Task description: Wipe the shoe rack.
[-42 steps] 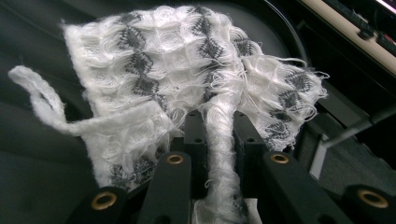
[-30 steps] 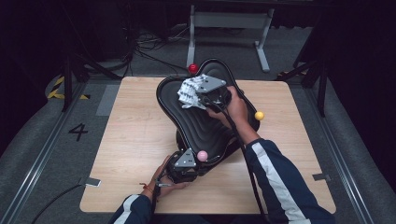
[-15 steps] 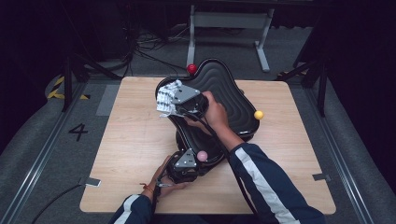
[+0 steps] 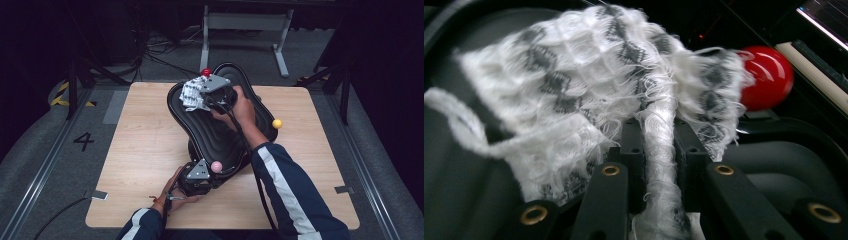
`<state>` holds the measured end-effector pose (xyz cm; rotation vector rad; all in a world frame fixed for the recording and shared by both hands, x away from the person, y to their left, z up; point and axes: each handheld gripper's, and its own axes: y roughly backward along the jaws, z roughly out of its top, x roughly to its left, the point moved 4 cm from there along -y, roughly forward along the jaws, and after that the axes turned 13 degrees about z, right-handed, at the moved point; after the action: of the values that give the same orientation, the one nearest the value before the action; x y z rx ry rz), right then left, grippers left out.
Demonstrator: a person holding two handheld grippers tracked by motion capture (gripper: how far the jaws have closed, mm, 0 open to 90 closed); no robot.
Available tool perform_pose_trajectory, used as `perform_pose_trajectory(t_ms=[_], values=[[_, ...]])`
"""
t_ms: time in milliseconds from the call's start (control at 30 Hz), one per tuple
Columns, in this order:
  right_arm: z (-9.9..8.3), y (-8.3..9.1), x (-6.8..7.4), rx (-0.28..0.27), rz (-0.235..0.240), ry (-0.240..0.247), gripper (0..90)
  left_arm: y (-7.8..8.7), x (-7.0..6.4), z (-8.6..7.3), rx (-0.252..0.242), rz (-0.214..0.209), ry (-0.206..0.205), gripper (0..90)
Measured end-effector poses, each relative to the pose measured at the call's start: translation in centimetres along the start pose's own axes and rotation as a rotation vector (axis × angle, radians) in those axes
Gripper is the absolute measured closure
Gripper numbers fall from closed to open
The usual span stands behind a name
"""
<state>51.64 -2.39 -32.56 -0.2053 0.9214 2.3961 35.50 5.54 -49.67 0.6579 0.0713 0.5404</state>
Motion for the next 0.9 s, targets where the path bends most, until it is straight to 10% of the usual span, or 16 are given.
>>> perform_pose_trajectory(t_ms=[367,900], values=[[-1.8,0.5,-3.3,0.056,-0.069,-0.025,78.3,0.4,0.6,-0.5,0.006,0.009,0.031,73.4],[-7.0,2.4,-9.6,0.085,-0.129,-0.241,77.7,0.3,0.7,-0.6,-0.009,-0.010,0.057,73.3]])
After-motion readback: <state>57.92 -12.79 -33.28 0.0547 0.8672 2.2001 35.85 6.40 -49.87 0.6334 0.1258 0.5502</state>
